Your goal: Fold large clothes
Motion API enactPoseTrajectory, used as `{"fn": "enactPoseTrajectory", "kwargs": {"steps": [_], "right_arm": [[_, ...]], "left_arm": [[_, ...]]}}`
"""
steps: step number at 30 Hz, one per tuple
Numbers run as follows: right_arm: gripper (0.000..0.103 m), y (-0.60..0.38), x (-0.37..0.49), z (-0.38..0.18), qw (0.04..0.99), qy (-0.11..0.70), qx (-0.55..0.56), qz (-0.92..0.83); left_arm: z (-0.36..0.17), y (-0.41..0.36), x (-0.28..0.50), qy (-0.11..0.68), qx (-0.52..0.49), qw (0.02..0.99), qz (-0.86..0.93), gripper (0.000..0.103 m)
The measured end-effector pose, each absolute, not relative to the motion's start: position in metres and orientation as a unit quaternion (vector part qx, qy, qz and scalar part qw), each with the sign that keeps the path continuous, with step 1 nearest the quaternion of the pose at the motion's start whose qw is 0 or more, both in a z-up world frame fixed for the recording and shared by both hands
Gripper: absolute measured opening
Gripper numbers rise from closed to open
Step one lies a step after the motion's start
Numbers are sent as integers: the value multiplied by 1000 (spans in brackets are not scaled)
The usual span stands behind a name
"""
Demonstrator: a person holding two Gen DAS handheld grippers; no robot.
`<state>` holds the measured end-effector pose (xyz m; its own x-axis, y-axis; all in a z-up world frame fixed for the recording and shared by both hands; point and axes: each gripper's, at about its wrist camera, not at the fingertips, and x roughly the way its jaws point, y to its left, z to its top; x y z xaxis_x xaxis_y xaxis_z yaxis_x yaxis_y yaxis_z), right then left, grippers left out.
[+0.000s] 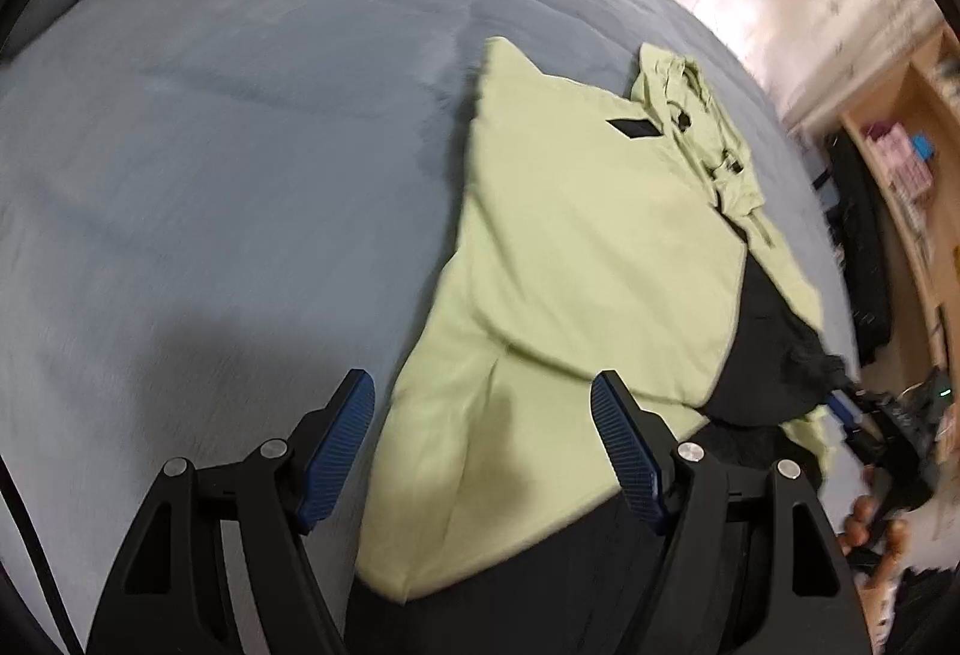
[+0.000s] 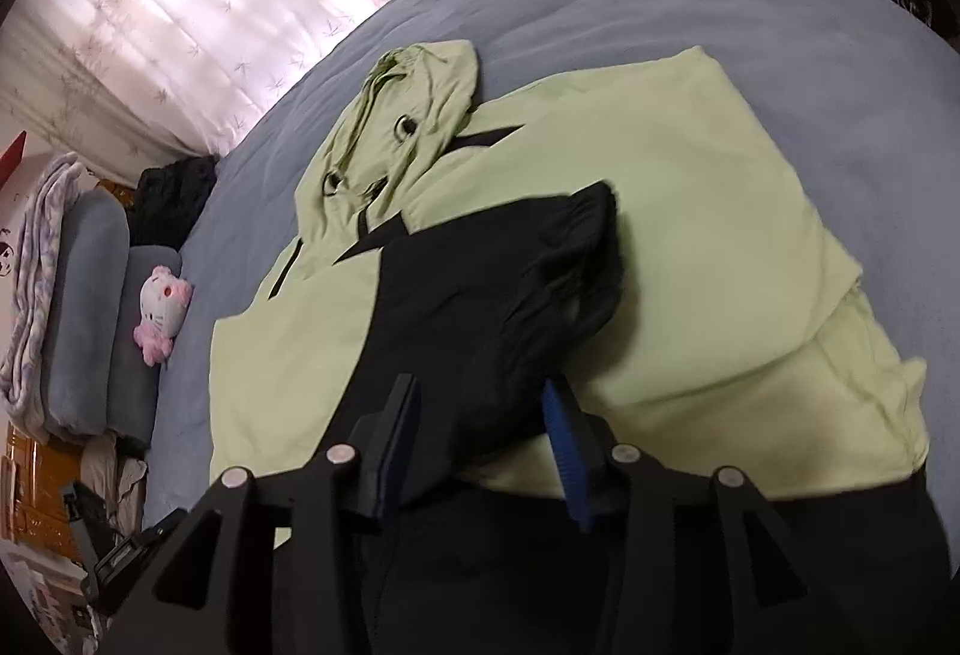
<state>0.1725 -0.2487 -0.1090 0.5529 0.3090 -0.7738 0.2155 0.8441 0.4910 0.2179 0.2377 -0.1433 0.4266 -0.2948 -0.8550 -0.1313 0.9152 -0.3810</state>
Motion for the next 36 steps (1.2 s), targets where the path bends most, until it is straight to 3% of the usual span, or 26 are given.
{"fn": "enactPoseTrajectory", "kwargs": {"steps": [4,11,14,15,17,20,26,27,28,30,36], "right_arm": [[43,-261,195,-114,839,477,263,24],[45,-287,217,-124,809,479,332,74],[54,-296,220,-129,797,477,360,86],[55,-299,221,-131,794,479,365,84],[55,-303,224,-133,789,484,368,85],[55,-309,228,-137,780,480,390,96],[55,-301,249,-157,785,526,325,35],[52,-294,254,-161,789,534,302,32],[31,-283,260,-161,800,536,268,31],[13,-261,269,-154,815,539,208,39],[10,-210,263,-83,883,378,197,196]], "left_arm": [[-163,224,255,559,-148,815,-36,73],[-180,227,307,571,-163,804,-20,73],[-185,225,326,571,-151,807,-13,71],[-186,225,329,569,-147,809,-13,67],[-184,220,336,566,-138,812,-24,39],[-181,219,341,564,-138,814,-27,15],[-180,231,340,540,-186,819,-46,7],[-182,234,339,537,-198,819,-52,7],[-183,240,338,530,-214,818,-59,7],[-186,248,337,520,-235,818,-65,6],[-195,275,331,489,-286,821,-75,6]]}}
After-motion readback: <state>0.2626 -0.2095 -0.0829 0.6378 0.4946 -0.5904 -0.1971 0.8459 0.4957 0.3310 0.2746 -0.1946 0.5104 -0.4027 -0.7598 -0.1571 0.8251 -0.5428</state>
